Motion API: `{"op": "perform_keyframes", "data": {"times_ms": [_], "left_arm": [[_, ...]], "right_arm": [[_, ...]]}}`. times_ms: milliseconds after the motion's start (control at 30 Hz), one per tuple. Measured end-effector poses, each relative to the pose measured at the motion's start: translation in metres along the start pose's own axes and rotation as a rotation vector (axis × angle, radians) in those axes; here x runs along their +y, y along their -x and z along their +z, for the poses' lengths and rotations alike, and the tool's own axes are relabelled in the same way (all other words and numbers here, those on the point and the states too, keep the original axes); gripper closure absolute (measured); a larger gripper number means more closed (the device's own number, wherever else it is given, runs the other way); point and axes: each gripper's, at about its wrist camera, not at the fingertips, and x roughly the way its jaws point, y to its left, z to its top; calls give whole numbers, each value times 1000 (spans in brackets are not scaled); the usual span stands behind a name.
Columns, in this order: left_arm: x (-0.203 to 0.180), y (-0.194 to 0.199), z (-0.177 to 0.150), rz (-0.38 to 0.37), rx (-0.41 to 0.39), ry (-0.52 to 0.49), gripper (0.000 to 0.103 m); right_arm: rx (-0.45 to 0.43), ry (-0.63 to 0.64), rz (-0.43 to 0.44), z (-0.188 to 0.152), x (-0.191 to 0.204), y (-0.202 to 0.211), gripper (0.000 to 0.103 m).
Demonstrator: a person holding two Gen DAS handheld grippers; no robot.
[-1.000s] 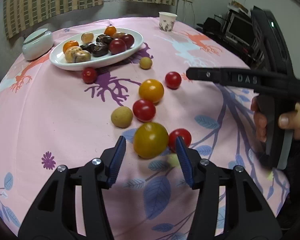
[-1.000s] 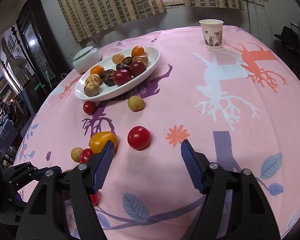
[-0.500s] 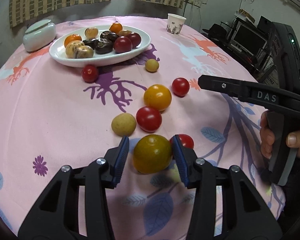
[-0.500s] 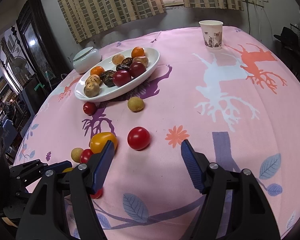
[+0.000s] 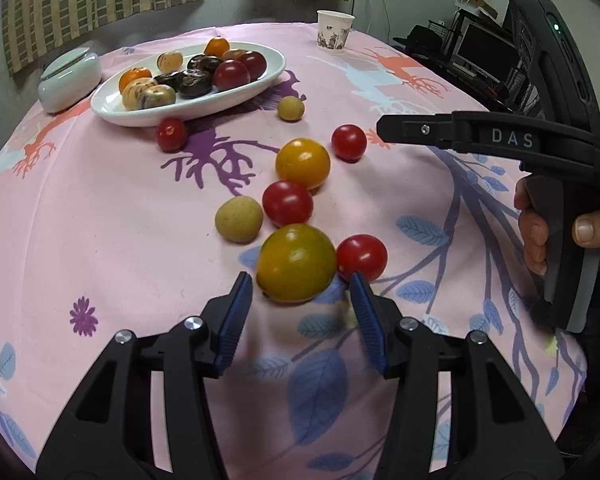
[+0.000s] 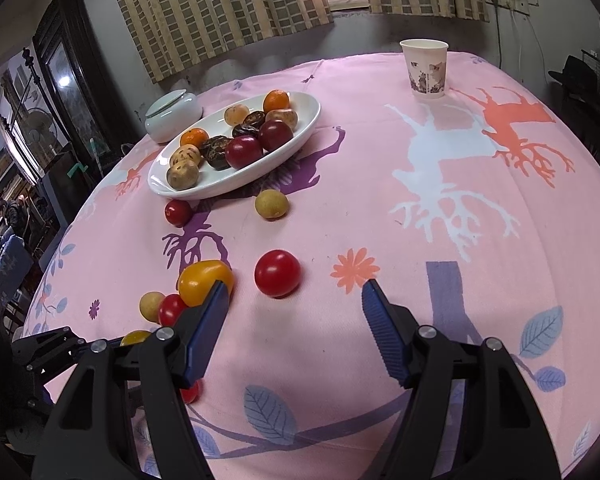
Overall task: Organize fruits
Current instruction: 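Lower the left tool onto an olive-yellow round fruit and close it, then move the right tool onto a yellow tomato and close it while the left tool holds its fruit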
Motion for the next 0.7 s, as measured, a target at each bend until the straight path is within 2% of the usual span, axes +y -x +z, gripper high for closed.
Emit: {"op": "perform_keyframes", "data": {"times_ms": [233, 267, 300, 567, 700], "left_arm": [[0, -6, 14, -24, -37, 1, 51], [0, -7, 15, -24, -45, 10, 53], [0, -7, 15, -13, -53, 9, 63], [1, 10, 4, -7, -61, -4, 64], [9, 26, 1, 5, -100, 1, 67]], "right_arm": [[-1, -1, 0, 0, 1, 0, 33], [-2, -1, -2, 0, 0, 0, 33], [-1, -2, -3, 0, 0, -1, 33], [1, -1, -6, -1, -1, -1, 33], [-25, 62, -35, -3, 8, -1, 33]]}}
